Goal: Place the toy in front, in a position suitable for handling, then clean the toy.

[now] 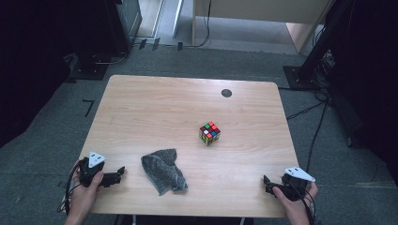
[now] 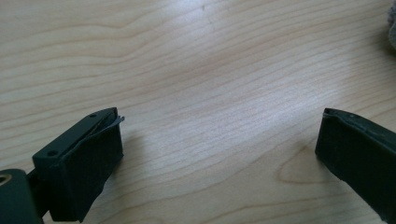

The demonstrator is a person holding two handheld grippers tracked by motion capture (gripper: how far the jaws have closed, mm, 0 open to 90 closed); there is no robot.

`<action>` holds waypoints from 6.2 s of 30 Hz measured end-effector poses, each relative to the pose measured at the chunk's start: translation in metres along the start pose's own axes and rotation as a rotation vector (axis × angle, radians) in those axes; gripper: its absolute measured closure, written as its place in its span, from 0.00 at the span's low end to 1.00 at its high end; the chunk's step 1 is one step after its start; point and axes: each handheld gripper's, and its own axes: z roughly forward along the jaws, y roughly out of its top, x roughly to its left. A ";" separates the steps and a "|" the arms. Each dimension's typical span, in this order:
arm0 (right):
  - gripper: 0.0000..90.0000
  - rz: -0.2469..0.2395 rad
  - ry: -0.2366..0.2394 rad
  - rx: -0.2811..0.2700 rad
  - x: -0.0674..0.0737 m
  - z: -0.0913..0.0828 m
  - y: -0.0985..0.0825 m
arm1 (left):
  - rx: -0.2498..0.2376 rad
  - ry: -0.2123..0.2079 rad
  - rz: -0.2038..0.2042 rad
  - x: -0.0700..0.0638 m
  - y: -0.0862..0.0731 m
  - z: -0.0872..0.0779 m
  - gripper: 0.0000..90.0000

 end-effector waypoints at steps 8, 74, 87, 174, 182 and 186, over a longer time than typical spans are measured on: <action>0.08 0.028 -0.026 -0.019 0.002 -0.001 0.000 | 0.001 0.010 -0.009 -0.001 0.001 0.001 0.01; 0.39 -0.266 0.194 -0.169 0.175 0.102 0.113 | -0.082 0.006 0.018 -0.018 0.010 -0.008 0.07; 0.39 -0.283 0.258 -0.201 0.168 0.042 0.102 | -0.236 -0.274 0.208 -0.092 0.043 -0.029 0.18; 0.39 -0.497 0.364 -0.298 0.228 -0.012 0.057 | -0.331 -0.498 0.233 -0.170 0.107 -0.039 0.71; 0.39 -0.517 0.351 -0.293 0.231 -0.013 0.056 | -0.299 -0.386 0.290 -0.177 0.106 -0.033 0.71; 0.39 -0.503 0.358 -0.298 0.230 -0.013 0.056 | -0.298 -0.362 0.235 -0.161 0.107 -0.035 0.71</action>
